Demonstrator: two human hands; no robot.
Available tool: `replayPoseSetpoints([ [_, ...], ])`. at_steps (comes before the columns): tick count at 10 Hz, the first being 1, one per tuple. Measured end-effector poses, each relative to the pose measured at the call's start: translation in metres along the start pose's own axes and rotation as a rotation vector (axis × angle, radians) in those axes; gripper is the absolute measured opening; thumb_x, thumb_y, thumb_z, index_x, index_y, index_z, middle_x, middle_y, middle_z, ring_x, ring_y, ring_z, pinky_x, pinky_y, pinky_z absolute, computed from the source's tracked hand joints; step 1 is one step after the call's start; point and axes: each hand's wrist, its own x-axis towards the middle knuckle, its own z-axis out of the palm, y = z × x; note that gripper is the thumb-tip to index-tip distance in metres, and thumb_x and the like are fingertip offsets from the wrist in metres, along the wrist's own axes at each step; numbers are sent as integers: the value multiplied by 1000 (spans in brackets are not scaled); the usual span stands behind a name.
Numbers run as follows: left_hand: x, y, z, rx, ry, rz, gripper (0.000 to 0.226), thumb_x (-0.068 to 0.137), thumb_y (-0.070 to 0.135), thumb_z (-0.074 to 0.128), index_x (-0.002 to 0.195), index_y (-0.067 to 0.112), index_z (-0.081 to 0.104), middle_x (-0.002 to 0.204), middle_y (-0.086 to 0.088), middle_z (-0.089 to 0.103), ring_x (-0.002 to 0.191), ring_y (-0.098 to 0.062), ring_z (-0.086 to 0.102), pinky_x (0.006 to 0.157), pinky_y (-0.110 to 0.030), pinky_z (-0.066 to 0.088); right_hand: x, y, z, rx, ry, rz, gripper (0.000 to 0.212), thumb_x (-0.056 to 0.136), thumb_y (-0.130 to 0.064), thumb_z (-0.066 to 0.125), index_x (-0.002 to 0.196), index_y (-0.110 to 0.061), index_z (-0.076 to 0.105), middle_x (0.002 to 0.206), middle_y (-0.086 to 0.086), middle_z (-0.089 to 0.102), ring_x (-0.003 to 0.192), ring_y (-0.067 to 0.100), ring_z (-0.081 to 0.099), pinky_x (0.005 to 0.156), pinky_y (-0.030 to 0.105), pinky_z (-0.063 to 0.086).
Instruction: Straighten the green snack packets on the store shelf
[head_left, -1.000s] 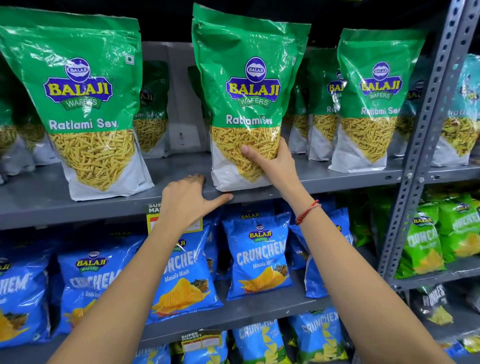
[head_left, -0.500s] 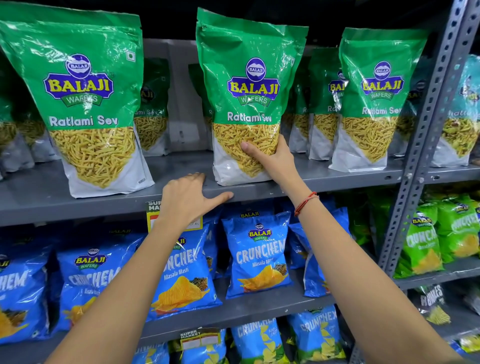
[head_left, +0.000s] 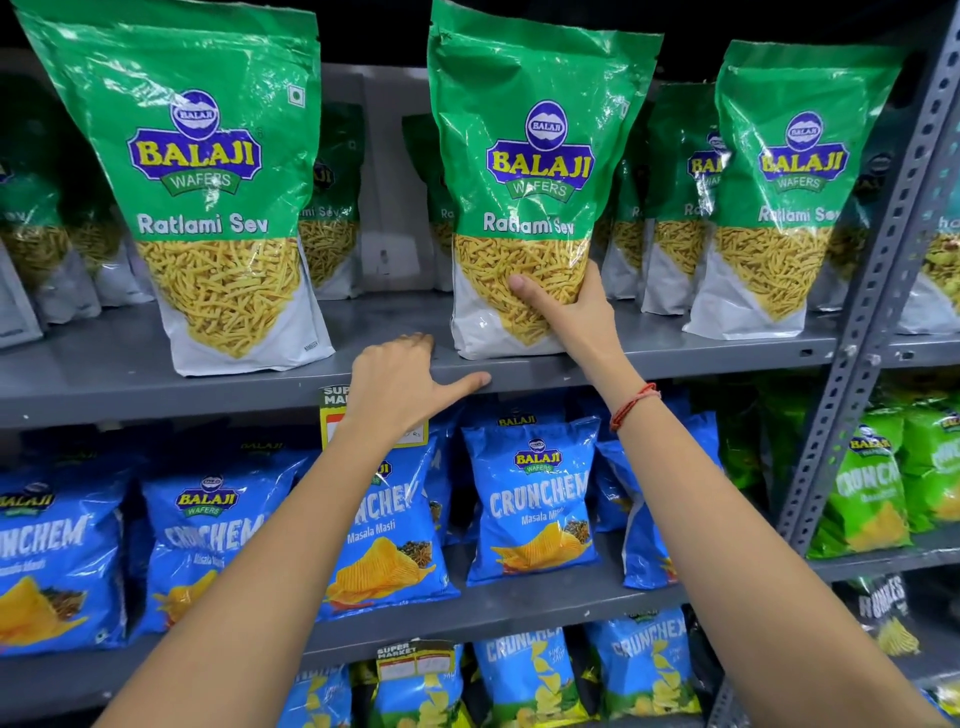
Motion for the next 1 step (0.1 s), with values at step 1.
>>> replayPoseSetpoints([
  [1, 1, 1, 1, -6, -39, -3, 83, 67, 89, 26, 84, 14, 59, 84, -5, 67, 73, -27, 62, 54, -30, 33, -7, -2, -3, 11, 56, -91, 93, 69, -56, 75, 142, -17, 32, 125, -9, 56, 110, 0, 55, 91, 8, 44],
])
